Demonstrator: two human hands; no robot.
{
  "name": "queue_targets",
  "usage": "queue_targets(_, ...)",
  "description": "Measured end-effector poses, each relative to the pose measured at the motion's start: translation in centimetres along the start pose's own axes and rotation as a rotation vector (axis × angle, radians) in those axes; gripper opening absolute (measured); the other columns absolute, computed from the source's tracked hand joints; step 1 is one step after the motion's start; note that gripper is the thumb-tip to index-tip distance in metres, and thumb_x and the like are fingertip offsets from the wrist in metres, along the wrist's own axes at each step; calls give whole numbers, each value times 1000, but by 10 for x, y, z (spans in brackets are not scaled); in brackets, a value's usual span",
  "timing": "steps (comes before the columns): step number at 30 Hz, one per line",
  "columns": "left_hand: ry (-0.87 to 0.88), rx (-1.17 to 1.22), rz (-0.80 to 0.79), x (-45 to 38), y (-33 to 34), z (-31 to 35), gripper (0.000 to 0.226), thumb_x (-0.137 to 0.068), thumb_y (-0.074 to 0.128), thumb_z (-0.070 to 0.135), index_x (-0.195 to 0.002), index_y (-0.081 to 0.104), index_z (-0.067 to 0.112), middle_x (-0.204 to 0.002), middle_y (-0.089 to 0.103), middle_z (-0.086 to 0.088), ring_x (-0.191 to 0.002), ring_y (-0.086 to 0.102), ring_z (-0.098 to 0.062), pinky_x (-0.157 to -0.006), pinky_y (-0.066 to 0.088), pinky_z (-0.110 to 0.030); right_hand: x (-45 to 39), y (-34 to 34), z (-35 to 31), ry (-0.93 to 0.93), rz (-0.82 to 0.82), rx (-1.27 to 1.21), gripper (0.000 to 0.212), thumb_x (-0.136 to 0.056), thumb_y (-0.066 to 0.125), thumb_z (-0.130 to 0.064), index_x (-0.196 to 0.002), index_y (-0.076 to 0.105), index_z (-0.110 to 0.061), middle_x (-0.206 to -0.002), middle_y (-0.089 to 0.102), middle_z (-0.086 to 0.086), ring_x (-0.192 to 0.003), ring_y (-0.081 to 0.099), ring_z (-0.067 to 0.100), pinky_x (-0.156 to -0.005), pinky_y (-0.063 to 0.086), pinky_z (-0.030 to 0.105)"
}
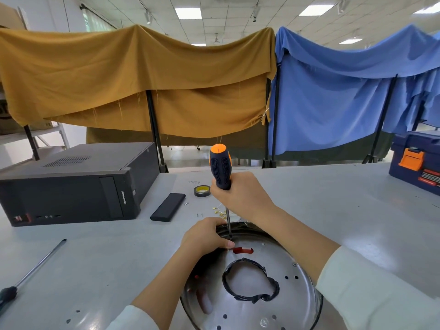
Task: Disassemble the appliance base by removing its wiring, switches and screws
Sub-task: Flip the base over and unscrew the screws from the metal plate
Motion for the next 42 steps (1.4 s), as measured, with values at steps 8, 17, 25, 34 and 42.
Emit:
queue_targets(8,-8,-9,2,2,0,0,51,-65,76,39,-114,61,37,-108,66,13,-102,60,-13,-91,48,-39,-11,4,-3,72,38,30,40,-78,54,-27,-46,30,-21,-37,38,-9,-40,33,10,-45,22,24)
queue_targets(17,-3,-59,43,1,1,-3,59,-66,74,48,-121,55,40,-118,61,15,-109,56,-13,-83,44,-29,-16,-4,21,324,333,131,38,-85,49,-39,-52,41,-22,-46,44,-4,-45,44,17,-44,26,23)
queue_targets(25,-8,-30,28,-1,3,-5,60,-66,75,46,-122,54,39,-117,61,14,-107,57,-13,-86,45,-30,-12,2,12,242,209,3,38,-83,54,-30,-49,38,-21,-41,37,-6,-42,36,13,-44,30,26)
queue_targets(34,-18,-42,32,2,1,-2,58,-66,75,47,-121,56,39,-116,63,13,-106,58,-13,-87,47,-32,-15,-5,17,316,300,173,38,-87,49,-36,-53,41,-22,-47,43,-4,-44,42,15,-44,27,23)
queue_targets(42,-9,-58,28,1,2,-2,59,-68,73,47,-123,54,38,-117,62,12,-107,57,-14,-86,46,-31,-24,15,15,235,77,-61,34,-81,52,-31,-53,35,-22,-42,34,-9,-40,31,9,-45,26,25)
Point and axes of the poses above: each hand's wrist, its own x-axis away from the middle knuckle, its own y-axis out of the palm, z = x × y, the point moved 4 cm from there along -x, towards the middle knuckle
